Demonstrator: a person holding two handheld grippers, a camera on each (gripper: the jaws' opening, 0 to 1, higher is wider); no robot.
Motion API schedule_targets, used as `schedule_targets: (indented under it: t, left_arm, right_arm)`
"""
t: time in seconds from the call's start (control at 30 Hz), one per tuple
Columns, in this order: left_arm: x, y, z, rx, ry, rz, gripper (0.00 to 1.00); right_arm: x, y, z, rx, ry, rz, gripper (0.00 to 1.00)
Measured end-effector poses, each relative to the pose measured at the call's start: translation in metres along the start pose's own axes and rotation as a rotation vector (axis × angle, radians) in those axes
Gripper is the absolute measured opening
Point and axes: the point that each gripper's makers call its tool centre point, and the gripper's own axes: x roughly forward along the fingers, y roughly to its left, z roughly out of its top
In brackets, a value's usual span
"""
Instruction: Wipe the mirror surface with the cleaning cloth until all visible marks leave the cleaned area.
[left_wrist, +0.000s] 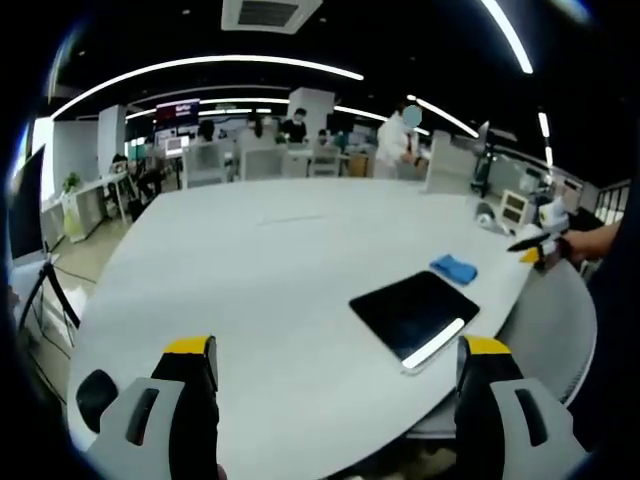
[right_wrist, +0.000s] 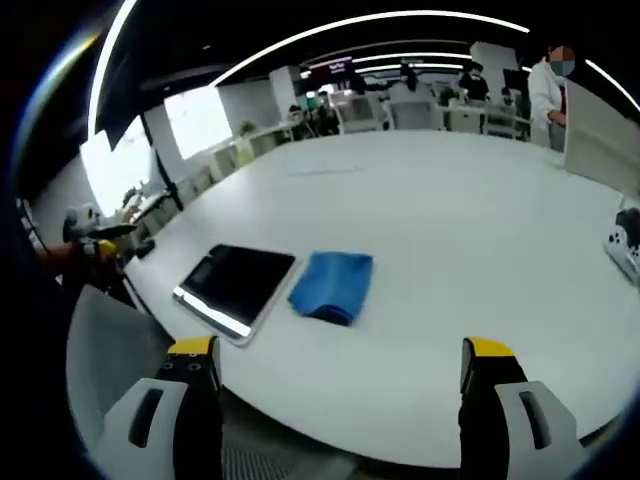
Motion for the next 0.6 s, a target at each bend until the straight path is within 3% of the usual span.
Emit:
schedule_targets:
  t: [0.07,0.1,0.13,0.17,0.2,0.23,0.27,0.3,0.37,0.47,0.6]
  left_arm:
    - [0.0,0.0,-0.001,0.001,0.0,-0.002,1.0]
    - [0.0,0.0,-0.001,0.001,0.0,-0.005,1.0]
    - [-0.001,0.0,0.0,0.001,0.0,-0.005,1.0]
    - [-0.002,0.0,0.0,0.001,-0.002,-0.006,1.0]
    - [-0.004,0.0,0.001,0.001,-0.006,-0.006,1.0]
    - [-0.006,0.001,0.001,0.002,-0.01,-0.007,1.0]
    - [-0.007,0.002,0.001,0.002,-0.011,-0.008,1.0]
    - [-0.008,0.003,-0.001,0.002,-0.012,-0.01,1.0]
    - [-0.008,0.004,-0.005,0.002,-0.004,-0.011,1.0]
    - [-0.006,0.004,-0.011,-0.005,0.002,-0.016,1.0]
    - [0.002,-0.007,-0.015,-0.002,0.013,-0.036,1.0]
  right_arm:
    - [0.007,0.007,0.002,0.07,-0.028,0.016,1.0]
    - [0.014,0.022,0.008,0.158,-0.07,0.07,1.0]
    - [0.019,0.037,0.011,0.194,-0.088,0.115,1.0]
    - [0.02,0.038,0.002,0.074,-0.021,0.108,1.0]
    - [0.021,0.03,0.002,-0.023,-0.008,0.045,1.0]
    - [0.019,0.032,0.009,0.054,-0.07,0.055,1.0]
    - [0.018,0.036,0.008,0.169,-0.076,0.073,1.0]
    - [0.016,0.04,0.003,0.166,-0.061,0.071,1.0]
    - [0.016,0.039,-0.004,0.064,-0.046,0.035,1.0]
    - [0.014,0.041,-0.003,0.141,-0.069,0.04,1.0]
    - [0.011,0.049,-0.002,0.174,-0.074,0.058,1.0]
